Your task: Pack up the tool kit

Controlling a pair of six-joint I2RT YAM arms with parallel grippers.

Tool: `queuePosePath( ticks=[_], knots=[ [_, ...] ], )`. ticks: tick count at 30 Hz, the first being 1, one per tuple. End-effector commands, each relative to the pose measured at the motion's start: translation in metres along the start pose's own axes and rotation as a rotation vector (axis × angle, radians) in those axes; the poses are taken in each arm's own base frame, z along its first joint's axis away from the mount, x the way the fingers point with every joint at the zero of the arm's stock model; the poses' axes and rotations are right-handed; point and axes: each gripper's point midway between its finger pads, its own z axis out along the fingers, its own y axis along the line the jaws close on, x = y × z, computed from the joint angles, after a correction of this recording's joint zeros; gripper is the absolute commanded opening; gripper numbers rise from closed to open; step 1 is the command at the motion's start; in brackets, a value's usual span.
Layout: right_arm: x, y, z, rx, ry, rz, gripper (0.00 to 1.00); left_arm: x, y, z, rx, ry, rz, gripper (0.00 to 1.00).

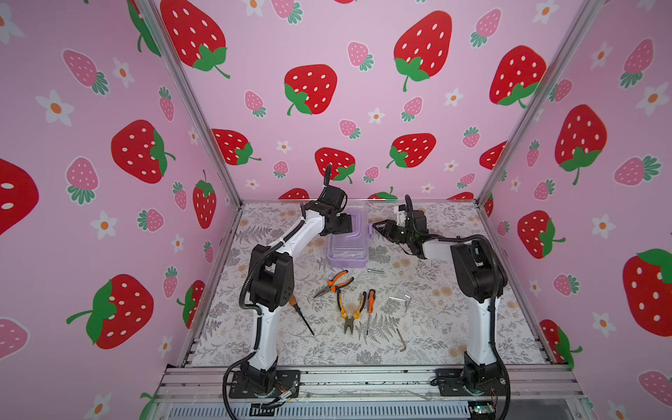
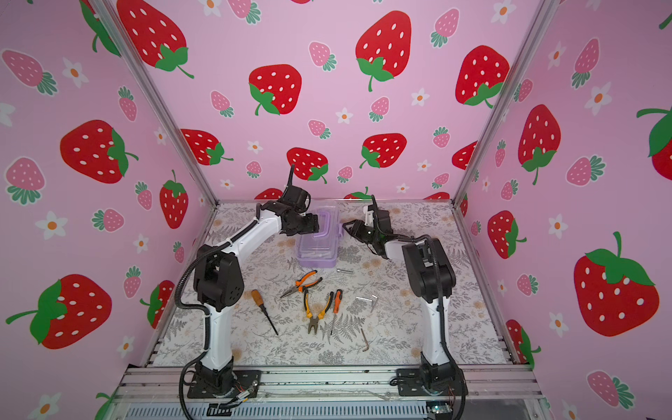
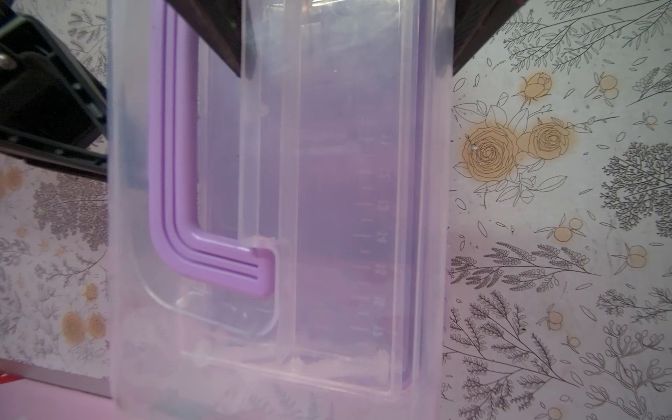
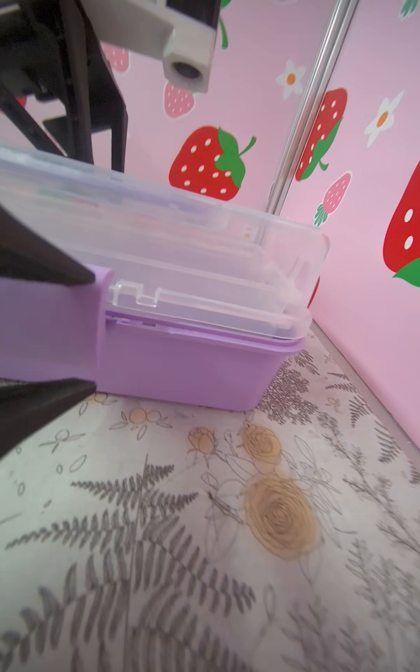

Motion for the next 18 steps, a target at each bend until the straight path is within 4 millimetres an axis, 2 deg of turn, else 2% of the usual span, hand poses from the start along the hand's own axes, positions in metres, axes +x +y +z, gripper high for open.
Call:
queuePosePath(
  ticks=[1, 6, 10, 13, 18],
  knots=[
    [-0.005, -0.003, -0.011, 0.065, -0.025, -0.055, 0.58, 0.003, 0.000, 0.002, -0.010, 0.031, 0.014, 0.66],
    [-0.010, -0.005, -0.024, 0.066, -0.041, -0.044, 0.61, -0.001, -0.005, -0.002, 0.051, 0.026, -0.023, 0.64],
    [-0.015, -0.003, -0.037, 0.062, -0.066, -0.050, 0.60, -0.010, -0.012, -0.011, 0.177, -0.001, -0.096, 0.64],
    [-0.016, 0.004, -0.042, 0.052, -0.063, -0.078, 0.52, -0.019, -0.016, -0.021, 0.281, -0.031, -0.147, 0.63],
    [-0.008, 0.025, -0.040, -0.030, -0.022, -0.106, 0.28, -0.027, -0.013, -0.030, 0.380, -0.045, -0.222, 0.64]
  ],
)
